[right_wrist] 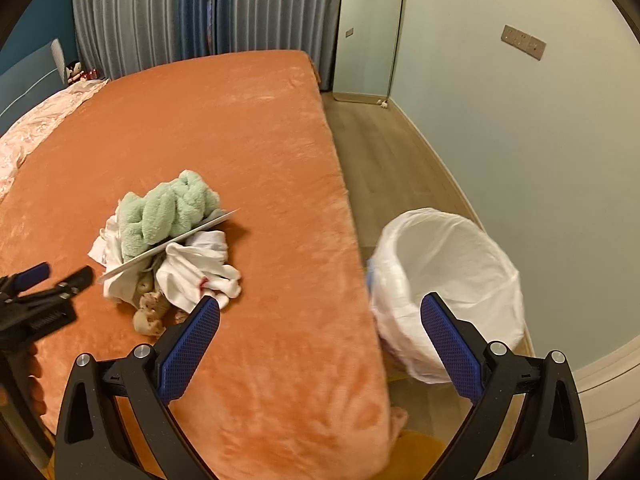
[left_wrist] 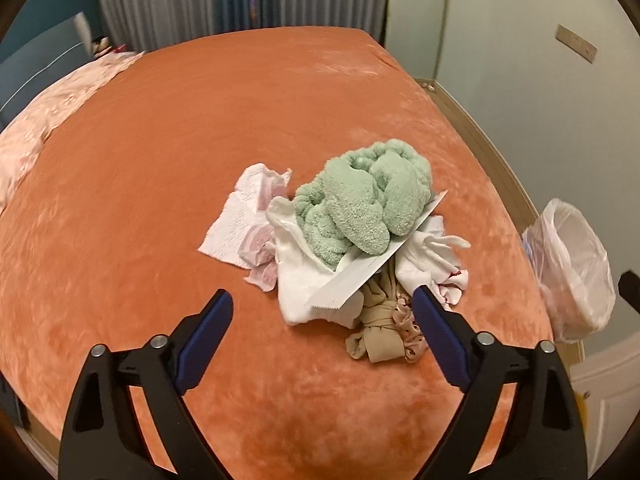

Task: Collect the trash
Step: 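Reach the right tool into the pile and close it on the white sock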

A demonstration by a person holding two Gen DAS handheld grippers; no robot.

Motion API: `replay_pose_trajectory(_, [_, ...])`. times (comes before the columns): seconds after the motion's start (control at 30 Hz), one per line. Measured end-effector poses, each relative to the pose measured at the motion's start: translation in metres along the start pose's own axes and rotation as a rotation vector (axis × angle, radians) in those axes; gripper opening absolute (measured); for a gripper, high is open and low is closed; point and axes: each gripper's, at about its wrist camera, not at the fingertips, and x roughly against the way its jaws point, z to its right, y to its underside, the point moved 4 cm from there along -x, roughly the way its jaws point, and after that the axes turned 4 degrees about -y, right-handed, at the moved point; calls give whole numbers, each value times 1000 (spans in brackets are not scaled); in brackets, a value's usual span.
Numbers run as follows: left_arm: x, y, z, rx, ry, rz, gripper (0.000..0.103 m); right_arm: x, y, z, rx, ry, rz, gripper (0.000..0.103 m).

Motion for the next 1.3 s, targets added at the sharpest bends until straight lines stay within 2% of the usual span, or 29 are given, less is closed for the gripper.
replay_pose_trajectory(0.07, [-14,-2,3,-10,33,-19,81,-8,-1,-7,6,-6,-7,96])
replay_pose_trajectory(0.1, [-17,-2,5,-13,41,-24,75,-12,-1,-12,7,-13,-12,96])
replay_pose_trajectory(0.23, [-36,-3,19,-69,85,-42,69,-28,-1,-25,8,-36,-44,95])
replay_pose_trajectory(0.3, [-46,-1,23,-97,94,-68,54,-33,-1,-29,15,-37,-51,95])
replay_pose_trajectory(0.33, [-52,1,24,-101,103,-87,51,-35,0,-33,20,-39,-54,95])
replay_pose_trajectory(0.43, [-58,2,23,-80,124,-106,34,-41,0,-40,29,-47,-63,93])
replay_pose_trajectory(0.47, [-58,2,23,-70,132,-110,24,-44,1,-44,33,-56,-72,91])
replay_pose_trajectory(0.5, [-59,2,22,-61,145,-117,20,-47,2,-47,35,-67,-79,89])
replay_pose_trajectory(0.7, [-40,4,21,-25,184,-113,11,-56,10,-64,41,-138,-123,77])
replay_pose_trajectory(1.0, [9,5,21,79,240,-74,5,-60,15,-72,23,-203,-141,63])
replay_pose_trajectory(1.23, [63,-19,15,144,270,26,3,-71,13,-70,-21,-252,-170,54])
replay_pose_trajectory(1.3, [79,-33,11,155,267,76,3,-77,11,-69,-38,-273,-178,46])
